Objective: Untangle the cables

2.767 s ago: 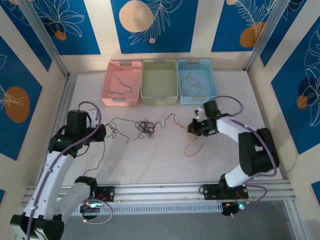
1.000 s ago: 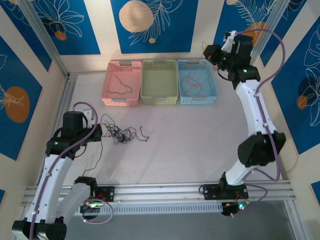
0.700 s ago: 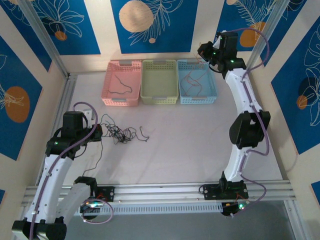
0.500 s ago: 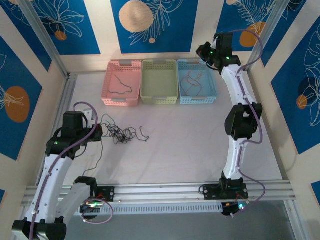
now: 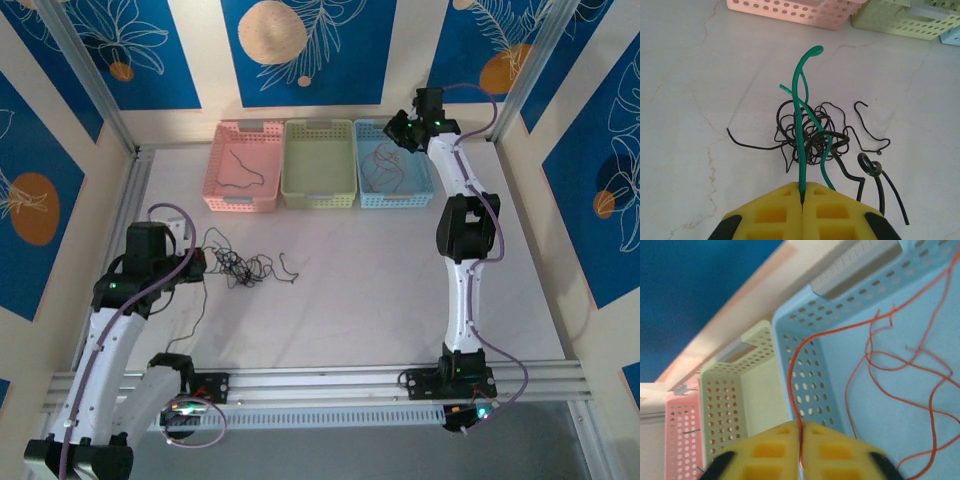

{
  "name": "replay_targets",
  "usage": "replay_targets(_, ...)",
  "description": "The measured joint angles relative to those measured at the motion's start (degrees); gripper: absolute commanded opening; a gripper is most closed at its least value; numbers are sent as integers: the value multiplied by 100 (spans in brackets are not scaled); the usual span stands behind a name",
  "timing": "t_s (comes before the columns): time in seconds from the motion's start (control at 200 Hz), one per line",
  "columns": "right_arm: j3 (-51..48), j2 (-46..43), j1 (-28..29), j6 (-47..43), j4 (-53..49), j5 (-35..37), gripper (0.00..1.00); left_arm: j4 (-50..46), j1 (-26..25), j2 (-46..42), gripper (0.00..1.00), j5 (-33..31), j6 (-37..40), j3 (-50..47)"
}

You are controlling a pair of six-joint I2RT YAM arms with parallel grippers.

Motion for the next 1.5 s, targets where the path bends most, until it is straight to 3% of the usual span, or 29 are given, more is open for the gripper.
replay_targets(0.16, -125, -96, 63, -168, -192, 15, 41, 7, 0, 37, 0, 42, 0, -2)
replay_targets(0.3, -997, -743, 214, -369, -227, 118, 41, 42, 0, 85, 0, 63, 0, -17)
replay_targets(0.52, -3783, -3224, 765, -713, 568, 151, 40, 66, 0, 155, 0, 146, -2, -24)
replay_targets(0.71, -6179, -5248, 1735, -761, 1504, -13, 39, 168, 0, 323, 0, 514, 0, -90)
replay_targets(0.865, -7493, -5488, 2457, -741, 1871, -341, 37, 396, -11, 334, 0, 1244, -2, -232)
replay_targets(1.065, -8411, -5613, 2981, -761, 1932, -426, 37, 778, -282, 378, 0, 2282, -236, -302)
replay_targets(1.261, -8944, -6599, 2647, -763, 1912, -363, 37, 1904, -555, 417, 0, 3366, -1303, -570)
replay_targets(1.426, -9066, -7486, 2133, -772, 1926, -367, 42, 2758, -1047, 713, 0, 3759, -1939, -555)
replay_targets(1.501, -9136, -7746, 1961, -791, 1956, -407, 44, 2741, -1202, 876, 0, 3617, -1932, -487)
